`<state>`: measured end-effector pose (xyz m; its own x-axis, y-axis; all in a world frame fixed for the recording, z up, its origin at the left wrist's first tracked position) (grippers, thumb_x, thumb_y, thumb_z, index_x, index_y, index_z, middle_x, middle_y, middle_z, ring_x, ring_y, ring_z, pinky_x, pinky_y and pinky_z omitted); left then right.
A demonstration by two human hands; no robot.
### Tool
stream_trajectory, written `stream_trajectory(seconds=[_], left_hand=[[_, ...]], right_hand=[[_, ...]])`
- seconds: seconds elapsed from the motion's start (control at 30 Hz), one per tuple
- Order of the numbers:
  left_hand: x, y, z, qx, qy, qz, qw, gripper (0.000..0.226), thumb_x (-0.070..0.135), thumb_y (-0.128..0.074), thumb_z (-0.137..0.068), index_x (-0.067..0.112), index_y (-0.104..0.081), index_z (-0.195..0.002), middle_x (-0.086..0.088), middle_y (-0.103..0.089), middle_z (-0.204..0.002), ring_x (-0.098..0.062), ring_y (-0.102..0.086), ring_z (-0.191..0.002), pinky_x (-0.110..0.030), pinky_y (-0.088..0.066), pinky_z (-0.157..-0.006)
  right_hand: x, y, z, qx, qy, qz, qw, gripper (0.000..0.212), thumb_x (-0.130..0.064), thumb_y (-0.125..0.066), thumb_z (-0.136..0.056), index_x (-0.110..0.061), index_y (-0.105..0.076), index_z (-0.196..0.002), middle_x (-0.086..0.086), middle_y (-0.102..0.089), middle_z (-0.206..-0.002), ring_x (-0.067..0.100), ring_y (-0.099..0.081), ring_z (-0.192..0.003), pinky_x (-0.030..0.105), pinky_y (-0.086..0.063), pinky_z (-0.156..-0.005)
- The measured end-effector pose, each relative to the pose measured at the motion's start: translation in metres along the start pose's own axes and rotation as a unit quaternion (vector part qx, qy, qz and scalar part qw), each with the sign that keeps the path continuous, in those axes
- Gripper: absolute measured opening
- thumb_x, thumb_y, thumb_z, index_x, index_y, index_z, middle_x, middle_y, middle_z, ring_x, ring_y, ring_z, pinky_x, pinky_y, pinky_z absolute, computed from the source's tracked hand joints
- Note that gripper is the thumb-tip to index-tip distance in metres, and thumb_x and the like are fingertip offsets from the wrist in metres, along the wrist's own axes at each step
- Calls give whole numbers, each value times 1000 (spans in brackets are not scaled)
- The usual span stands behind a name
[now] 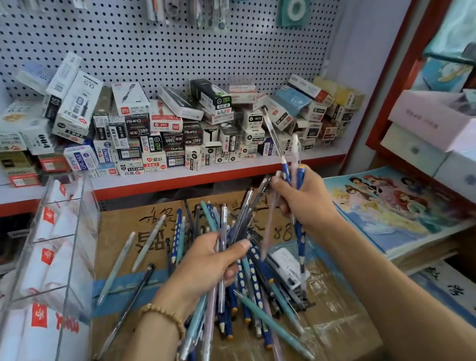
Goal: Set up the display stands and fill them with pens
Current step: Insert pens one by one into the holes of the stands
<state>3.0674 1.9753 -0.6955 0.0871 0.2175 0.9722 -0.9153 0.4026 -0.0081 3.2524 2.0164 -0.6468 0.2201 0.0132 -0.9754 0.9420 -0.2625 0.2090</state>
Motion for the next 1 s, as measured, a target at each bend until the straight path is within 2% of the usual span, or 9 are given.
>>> stream_trajectory(seconds=[0.13,0.2,0.3,0.43,0.57,0.67,0.8,0.93,1.0], left_hand=[[13,-7,0,-57,10,-16,998,22,18,-62,-94,3,-55,-109,10,-55,-49,-3,-43,-44,-16,-39,-46],[17,-7,2,-84,24,-14,996,23,17,-62,-94,2,-57,-111,8,-58,-61,-4,-43,-47,-17,-39,-45],[19,-6,3,-125,47,-5,991,28,17,-63,-93,-1,-55,-113,-1,-59,-77,-7,-43,-50,-18,-38,-44],[29,-11,2,-181,71,-6,981,34,17,-64,-91,-5,-51,-114,3,-64,-70,-7,-42,-48,-17,-38,-43],[33,-11,0,-221,73,-12,973,40,18,-60,-95,-10,-52,-122,3,-61,-71,-7,-40,-47,-17,-36,-42],[29,-3,-3,-191,60,0,980,36,19,-58,-96,-7,-58,-121,2,-59,-72,-7,-40,-48,-18,-36,-42],[18,8,-6,-108,46,13,993,28,20,-58,-96,-1,-66,-113,4,-57,-68,-6,-42,-47,-17,-37,-42],[7,7,-4,-49,28,41,998,28,21,-56,-98,-1,-66,-112,4,-57,-64,-7,-42,-46,-18,-38,-42],[3,7,-4,-15,14,44,999,29,22,-54,-99,-2,-64,-112,8,-54,-53,-6,-41,-43,-20,-38,-44]], right_hand=[[-11,12,5,34,16,-4,999,16,-16,-60,-99,-2,-55,-104,7,-60,-71,9,-52,-48,22,-45,-48],[-14,21,7,58,14,-18,998,15,-16,-59,-99,-3,-54,-104,6,-59,-68,10,-52,-47,22,-45,-47],[-14,23,13,11,-10,-40,999,7,-14,-56,-101,-8,-57,-97,2,-56,-61,10,-47,-46,21,-41,-43],[-16,21,21,-97,-31,-40,994,16,-12,-55,-101,-3,-57,-88,1,-56,-58,8,-41,-44,18,-32,-41],[-11,30,13,-77,-29,-83,993,9,-12,-53,-102,-6,-60,-99,8,-55,-70,10,-39,-46,20,-32,-39],[2,36,1,-54,-49,-40,997,8,-9,-55,-101,-5,-62,-100,8,-55,-67,11,-40,-45,20,-34,-40],[33,28,-3,-89,-106,132,982,16,-6,-54,-99,-4,-57,-83,0,-54,-49,11,-44,-40,21,-36,-40],[72,15,-2,-136,-137,256,947,19,-10,-56,-98,-6,-55,-79,16,-51,-67,20,-45,-52,30,-38,-52],[83,11,-2,-142,-133,315,929,28,-15,-57,-98,-9,-51,-72,14,-48,-66,22,-45,-55,30,-36,-55]])
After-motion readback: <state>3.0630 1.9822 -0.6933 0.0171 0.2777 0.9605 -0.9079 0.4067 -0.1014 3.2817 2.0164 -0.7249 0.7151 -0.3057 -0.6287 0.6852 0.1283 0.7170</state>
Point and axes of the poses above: each hand's wrist, its own z-axis away from the middle knuckle, its own y-axis out of the back of the hand, x = y × z, the point moved 3 cm from there along -z, towards the middle knuckle
